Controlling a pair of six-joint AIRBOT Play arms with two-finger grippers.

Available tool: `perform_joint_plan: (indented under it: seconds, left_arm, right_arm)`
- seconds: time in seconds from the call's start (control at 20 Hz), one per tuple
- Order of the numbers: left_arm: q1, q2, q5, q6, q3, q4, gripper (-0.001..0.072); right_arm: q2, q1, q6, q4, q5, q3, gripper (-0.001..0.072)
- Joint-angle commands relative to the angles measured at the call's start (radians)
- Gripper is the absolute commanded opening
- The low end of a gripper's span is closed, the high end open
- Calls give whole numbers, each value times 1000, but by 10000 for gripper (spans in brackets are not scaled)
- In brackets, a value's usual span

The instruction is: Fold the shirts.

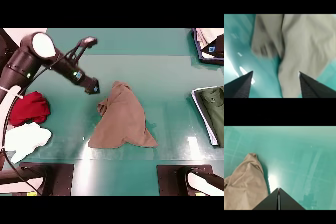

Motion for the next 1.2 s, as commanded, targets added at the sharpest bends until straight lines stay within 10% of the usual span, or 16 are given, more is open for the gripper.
perform_joint_plan:
  seconds: [0.0, 0.6, 0.65, 0.75, 1.05, 1.15]
  left_arm:
    - [32, 40, 22, 31, -282, -125, 640]
    - [-84, 38, 335, 114, -667, -304, 638]
    - [-84, 38, 337, 98, -667, -301, 606]
    - [-84, 38, 332, 99, -667, -287, 41]
    - [36, 108, 175, 62, -507, -82, 23]
    - [111, 156, 109, 62, -427, -28, 23]
  right_arm:
    - [-1, -3, -1, -4, -19, -3, 22]
    - [-32, -3, -1, -1, -32, -3, 22]
    - [-32, -3, -1, -1, -32, -3, 22]
    - [-33, -3, -1, -1, -34, -3, 21]
    - [-135, 39, -52, 107, 29, -3, 37]
    - [-225, 90, -76, 160, 48, -3, 424]
